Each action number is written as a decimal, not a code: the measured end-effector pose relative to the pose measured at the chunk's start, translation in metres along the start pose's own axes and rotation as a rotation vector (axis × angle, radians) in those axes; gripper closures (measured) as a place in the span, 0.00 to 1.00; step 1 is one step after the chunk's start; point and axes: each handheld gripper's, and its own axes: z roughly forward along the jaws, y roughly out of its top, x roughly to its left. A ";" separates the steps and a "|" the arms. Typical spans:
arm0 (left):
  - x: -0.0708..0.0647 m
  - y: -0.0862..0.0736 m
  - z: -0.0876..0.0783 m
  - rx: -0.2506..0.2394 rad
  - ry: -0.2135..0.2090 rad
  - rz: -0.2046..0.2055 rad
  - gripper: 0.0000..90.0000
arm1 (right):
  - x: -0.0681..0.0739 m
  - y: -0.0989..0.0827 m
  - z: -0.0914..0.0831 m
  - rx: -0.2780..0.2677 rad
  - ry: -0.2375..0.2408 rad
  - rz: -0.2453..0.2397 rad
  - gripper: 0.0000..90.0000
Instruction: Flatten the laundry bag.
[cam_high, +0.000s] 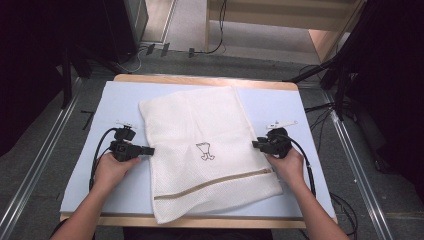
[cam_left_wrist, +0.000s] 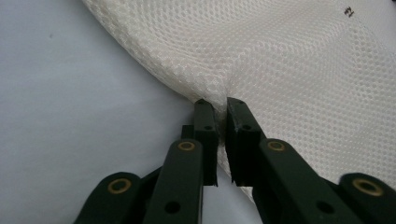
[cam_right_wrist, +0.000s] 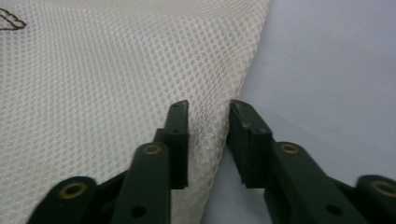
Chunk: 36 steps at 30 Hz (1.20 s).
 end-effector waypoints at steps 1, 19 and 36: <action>-0.001 0.001 0.001 0.001 0.003 0.001 0.96 | 0.000 0.001 0.001 0.006 0.022 0.022 0.88; 0.014 0.037 -0.013 -0.112 0.033 0.014 0.96 | 0.022 -0.002 -0.010 0.017 0.035 0.006 0.92; 0.030 0.072 0.010 -0.131 0.045 0.018 0.95 | 0.017 -0.005 -0.003 -0.013 -0.009 0.024 0.92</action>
